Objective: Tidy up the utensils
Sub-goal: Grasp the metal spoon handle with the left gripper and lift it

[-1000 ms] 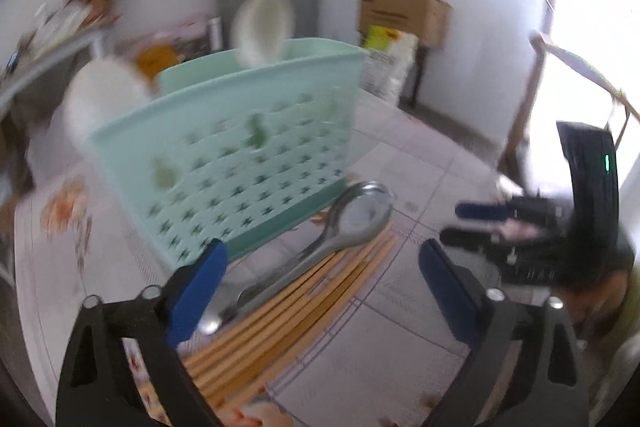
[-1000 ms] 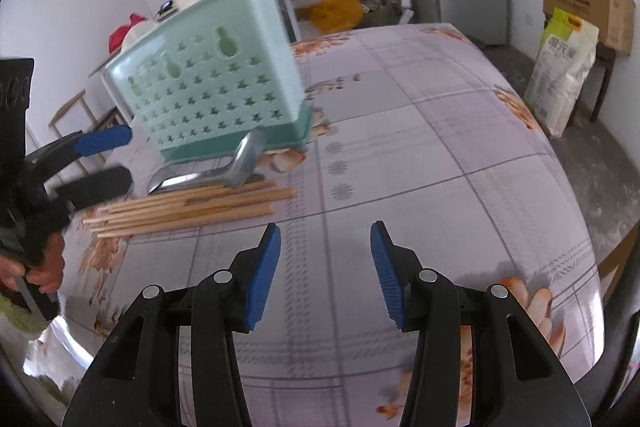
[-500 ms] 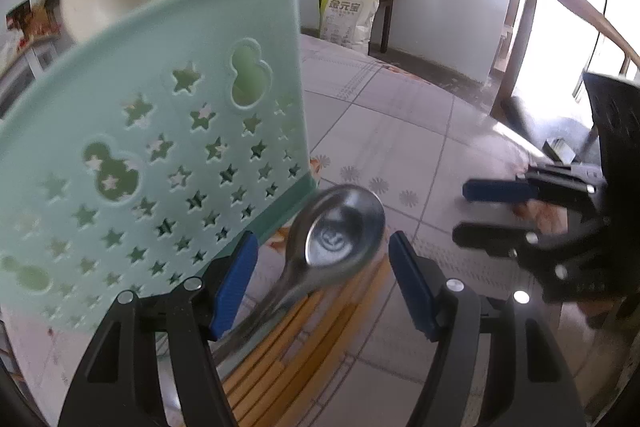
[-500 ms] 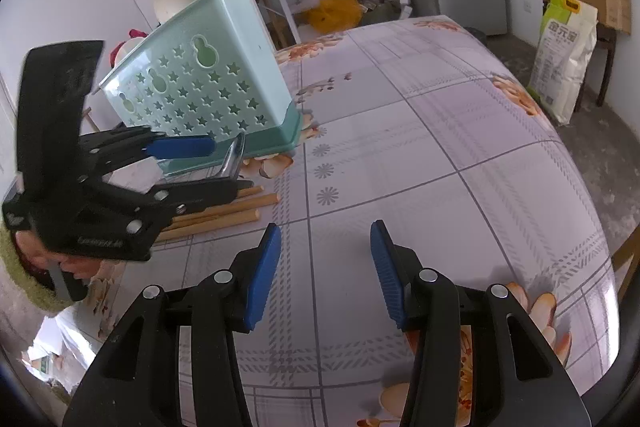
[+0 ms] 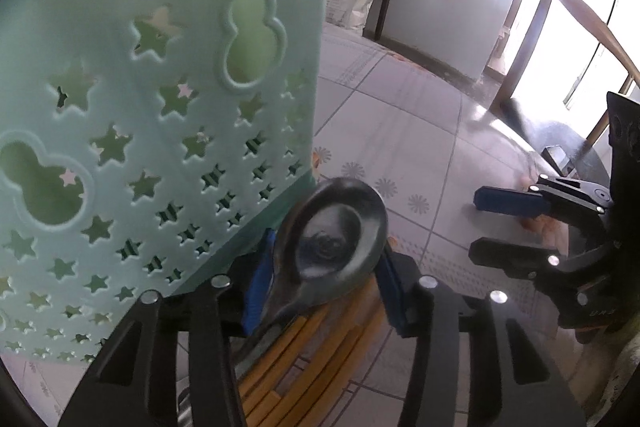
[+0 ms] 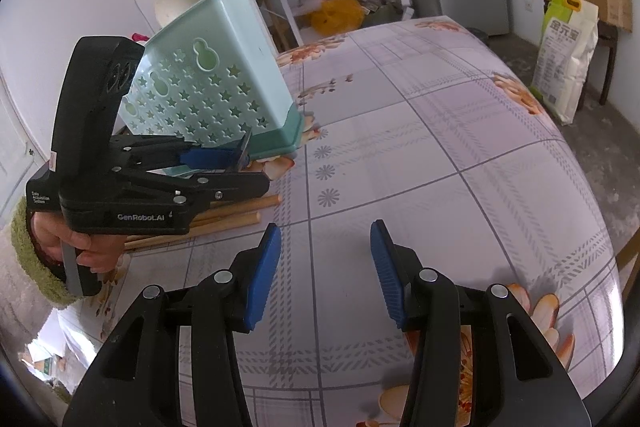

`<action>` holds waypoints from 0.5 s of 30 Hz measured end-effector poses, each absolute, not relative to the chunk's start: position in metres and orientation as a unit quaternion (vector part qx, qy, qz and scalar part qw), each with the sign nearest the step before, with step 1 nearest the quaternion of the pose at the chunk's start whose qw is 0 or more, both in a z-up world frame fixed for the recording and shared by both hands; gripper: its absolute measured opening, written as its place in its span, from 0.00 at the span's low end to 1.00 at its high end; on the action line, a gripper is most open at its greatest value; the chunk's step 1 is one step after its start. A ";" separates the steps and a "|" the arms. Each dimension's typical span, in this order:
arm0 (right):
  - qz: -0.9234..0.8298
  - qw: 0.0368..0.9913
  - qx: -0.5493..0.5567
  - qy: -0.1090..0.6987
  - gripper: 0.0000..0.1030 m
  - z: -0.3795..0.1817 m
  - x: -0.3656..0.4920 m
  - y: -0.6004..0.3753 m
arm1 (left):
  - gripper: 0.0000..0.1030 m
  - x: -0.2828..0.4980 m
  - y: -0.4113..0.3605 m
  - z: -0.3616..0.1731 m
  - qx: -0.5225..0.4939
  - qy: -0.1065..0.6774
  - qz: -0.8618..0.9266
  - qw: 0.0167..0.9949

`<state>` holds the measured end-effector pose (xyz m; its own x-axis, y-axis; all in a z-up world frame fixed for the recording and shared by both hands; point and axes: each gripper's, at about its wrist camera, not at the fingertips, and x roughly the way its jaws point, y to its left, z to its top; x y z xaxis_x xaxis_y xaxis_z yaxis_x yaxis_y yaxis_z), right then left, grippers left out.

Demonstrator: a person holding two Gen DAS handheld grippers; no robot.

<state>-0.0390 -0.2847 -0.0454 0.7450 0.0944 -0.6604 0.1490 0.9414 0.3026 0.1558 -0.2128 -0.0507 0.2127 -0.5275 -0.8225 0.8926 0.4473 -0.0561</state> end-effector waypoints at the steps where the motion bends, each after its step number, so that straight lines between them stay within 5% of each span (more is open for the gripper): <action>1: -0.015 0.919 0.170 0.357 0.44 -0.045 -0.039 -0.284 | 0.44 0.155 -0.212 -0.051 0.226 0.406 -0.474 0.748; 15: -0.024 0.920 0.162 0.357 0.44 -0.044 -0.038 -0.280 | 0.43 0.136 -0.179 0.002 0.205 0.324 -0.457 0.802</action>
